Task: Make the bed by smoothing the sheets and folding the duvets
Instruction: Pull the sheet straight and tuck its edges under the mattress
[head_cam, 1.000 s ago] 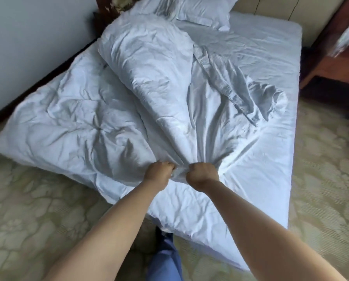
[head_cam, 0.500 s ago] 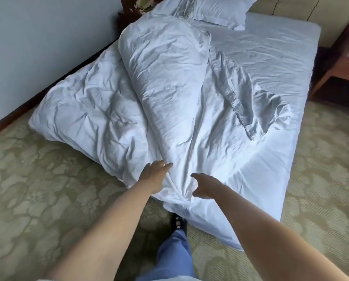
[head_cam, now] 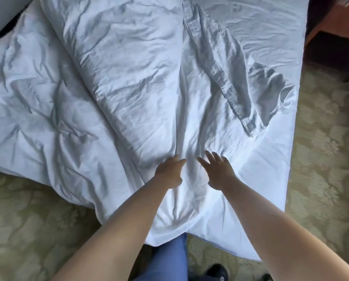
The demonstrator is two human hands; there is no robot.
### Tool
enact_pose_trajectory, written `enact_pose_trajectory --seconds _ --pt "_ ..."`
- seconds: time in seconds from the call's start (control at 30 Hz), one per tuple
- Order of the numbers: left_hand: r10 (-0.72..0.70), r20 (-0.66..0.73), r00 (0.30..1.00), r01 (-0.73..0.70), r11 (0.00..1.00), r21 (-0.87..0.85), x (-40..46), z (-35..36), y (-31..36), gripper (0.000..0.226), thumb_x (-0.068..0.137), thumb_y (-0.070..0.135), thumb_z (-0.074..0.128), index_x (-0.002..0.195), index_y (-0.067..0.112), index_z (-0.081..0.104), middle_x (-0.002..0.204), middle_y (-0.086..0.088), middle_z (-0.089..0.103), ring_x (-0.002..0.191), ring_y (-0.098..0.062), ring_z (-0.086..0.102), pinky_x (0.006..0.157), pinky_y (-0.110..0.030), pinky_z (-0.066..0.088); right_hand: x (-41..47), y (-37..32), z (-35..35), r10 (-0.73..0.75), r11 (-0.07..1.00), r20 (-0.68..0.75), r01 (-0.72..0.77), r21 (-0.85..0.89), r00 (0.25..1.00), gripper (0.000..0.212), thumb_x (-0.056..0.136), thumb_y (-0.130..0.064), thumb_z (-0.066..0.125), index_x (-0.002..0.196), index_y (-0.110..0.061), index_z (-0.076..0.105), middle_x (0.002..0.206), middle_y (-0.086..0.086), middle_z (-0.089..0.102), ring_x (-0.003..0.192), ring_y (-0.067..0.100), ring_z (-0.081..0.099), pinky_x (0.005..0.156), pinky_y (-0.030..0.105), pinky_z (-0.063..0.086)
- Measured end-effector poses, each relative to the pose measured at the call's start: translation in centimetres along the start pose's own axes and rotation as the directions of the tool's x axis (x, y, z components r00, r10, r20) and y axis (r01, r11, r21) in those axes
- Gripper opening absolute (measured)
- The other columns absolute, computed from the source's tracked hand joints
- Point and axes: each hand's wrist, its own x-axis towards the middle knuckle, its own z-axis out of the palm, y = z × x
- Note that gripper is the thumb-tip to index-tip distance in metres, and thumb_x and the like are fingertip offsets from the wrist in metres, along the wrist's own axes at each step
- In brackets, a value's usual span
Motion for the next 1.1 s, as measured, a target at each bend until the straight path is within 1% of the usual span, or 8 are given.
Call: enact_pose_trajectory --seconds 0.33,0.47,0.57,0.63,0.73,0.9,1.0,1.1 --pt "0.084 0.076 0.994 -0.083 0.996 -0.011 7.9 0.5 1.4 0.075 0.08 0.018 0.063 0.146 0.017 0.026 0.155 -0.001 0.016 0.144 -0.021 0.013 0.111 -0.04 0.032 5.9 5.4 0.2 -0.015 0.896 0.107 0.06 -0.439 0.994 0.096 0.094 -0.022 0.054 0.148 -0.029 -0.025 0.155 0.006 -0.029 0.145 0.029 -0.021 0.118 0.047 -0.005" --pt "0.058 0.127 0.99 -0.057 0.998 -0.018 7.9 1.5 1.5 0.095 0.078 0.033 0.068 0.152 0.018 0.01 0.159 -0.001 0.004 0.147 -0.019 0.004 0.116 -0.039 0.024 7.5 6.8 0.5 -0.093 0.844 -0.005 0.076 -0.532 0.996 0.076 0.096 -0.022 0.046 0.153 -0.027 -0.002 0.161 0.013 -0.001 0.147 0.033 0.004 0.118 0.047 0.005" --pt "0.035 0.135 0.99 -0.036 0.999 0.007 7.5 1.7 1.9 0.099 0.075 0.039 0.071 0.152 0.019 0.011 0.159 -0.002 0.007 0.146 -0.02 0.005 0.115 -0.042 0.024 7.9 7.5 0.5 -0.194 0.861 -0.202 0.068 -0.504 0.96 0.042 0.081 -0.005 0.037 0.098 -0.015 0.075 0.094 0.01 0.071 0.087 0.028 0.068 0.092 0.041 0.051" --pt "-0.001 0.119 0.993 0.001 1.0 0.003 7.3 2.0 2.4 0.103 0.072 0.042 0.073 0.152 0.019 0.012 0.159 -0.001 0.008 0.147 -0.019 0.004 0.115 -0.045 0.022 7.7 8.0 2.0 -0.169 0.918 -0.339 0.023 -0.397 0.925 0.028 0.068 0.0 0.045 0.063 -0.012 0.07 0.059 0.006 0.064 0.054 0.024 0.062 0.078 0.036 0.056" --pt "-0.048 0.082 0.995 0.048 0.999 0.008 6.2 2.8 4.5 0.11 0.071 0.048 0.073 0.153 0.02 0.004 0.16 0.0 0.003 0.147 -0.02 0.002 0.117 -0.05 0.013 5.3 7.6 1.7 -0.147 0.979 -0.401 0.076 -0.188 0.904 0.02 0.058 -0.003 0.048 0.05 -0.013 0.064 0.046 0.006 0.057 0.041 0.023 0.056 0.062 0.03 0.054" --pt "-0.06 -0.172 0.983 0.059 0.998 -0.014 2.9 4.9 10.3 0.113 0.07 0.052 0.073 0.153 0.015 0.005 0.159 -0.005 0.01 0.144 -0.024 0.018 0.113 -0.046 0.026 -0.6 8.7 -3.6 -0.036 0.999 -0.449 0.032 -0.018 0.893 0.038 0.093 -0.011 0.03 0.107 -0.006 0.065 0.105 0.015 0.07 0.097 0.033 0.066 0.081 0.034 0.047" --pt "-0.007 -0.335 0.942 -0.026 0.995 -0.092 0.4 5.4 13.3 0.081 0.077 0.024 0.067 0.147 0.016 0.028 0.147 -0.005 0.036 0.131 -0.029 0.042 0.1 -0.043 0.043 -6.6 9.9 -4.3 0.051 0.998 -0.397 -0.038 0.04 0.916 0.034 0.095 -0.016 0.037 0.113 -0.011 0.065 0.115 0.012 0.067 0.108 0.031 0.062 0.084 0.032 0.047" --pt "0.072 -0.274 0.959 -0.066 0.997 0.028 -3.6 5.9 15.8 0.055 0.084 0.006 0.056 0.137 0.017 0.045 0.135 -0.004 0.049 0.121 -0.029 0.051 0.095 -0.039 0.047 -12.8 10.6 -0.5 0.114 0.983 -0.291 -0.067 0.168 0.95 0.034 0.095 -0.026 0.039 0.113 -0.015 0.065 0.119 0.009 0.065 0.111 0.029 0.061 0.087 0.032 0.045"
